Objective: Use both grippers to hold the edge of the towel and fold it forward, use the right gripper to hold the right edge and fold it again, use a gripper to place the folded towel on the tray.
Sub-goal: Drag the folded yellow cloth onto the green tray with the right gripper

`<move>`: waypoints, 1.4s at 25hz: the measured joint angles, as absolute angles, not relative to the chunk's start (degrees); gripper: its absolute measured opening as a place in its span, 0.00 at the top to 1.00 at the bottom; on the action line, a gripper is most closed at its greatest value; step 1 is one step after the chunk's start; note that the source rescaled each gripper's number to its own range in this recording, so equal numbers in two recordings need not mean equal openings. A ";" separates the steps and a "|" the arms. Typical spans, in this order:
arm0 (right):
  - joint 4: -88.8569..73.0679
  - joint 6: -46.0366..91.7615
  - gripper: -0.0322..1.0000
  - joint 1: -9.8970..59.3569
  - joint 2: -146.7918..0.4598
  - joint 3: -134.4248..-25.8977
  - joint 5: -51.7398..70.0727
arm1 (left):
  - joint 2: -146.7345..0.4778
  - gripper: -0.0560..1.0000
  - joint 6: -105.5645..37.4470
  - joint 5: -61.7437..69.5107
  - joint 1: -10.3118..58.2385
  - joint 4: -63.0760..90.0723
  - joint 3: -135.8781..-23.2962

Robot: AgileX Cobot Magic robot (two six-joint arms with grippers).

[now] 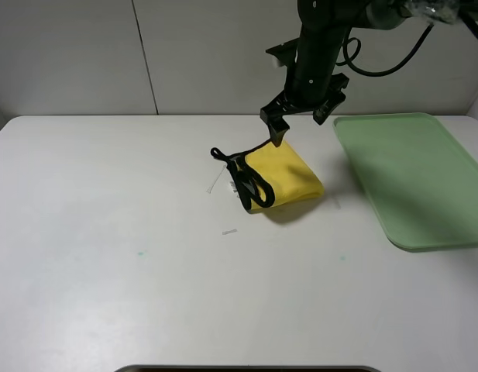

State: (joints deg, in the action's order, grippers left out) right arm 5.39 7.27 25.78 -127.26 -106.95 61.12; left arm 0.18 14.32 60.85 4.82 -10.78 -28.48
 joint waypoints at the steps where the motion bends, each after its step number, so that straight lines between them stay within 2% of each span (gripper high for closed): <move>1: 5.46 8.06 0.00 25.07 -127.85 -106.95 61.07 | 0.18 0.00 14.32 60.85 4.82 -10.78 -28.48; 10: 0.81 14.14 0.00 20.88 -130.99 -106.95 60.03 | 0.18 0.00 14.32 60.85 4.82 -10.78 -28.48; 15: -3.10 17.11 0.00 20.76 -131.26 -106.78 58.96 | 0.18 0.00 14.32 60.85 4.82 -10.78 -28.48; 35: -1.45 15.89 0.00 20.69 -137.70 -106.78 54.47 | 0.18 0.00 14.32 60.85 4.82 -10.78 -28.48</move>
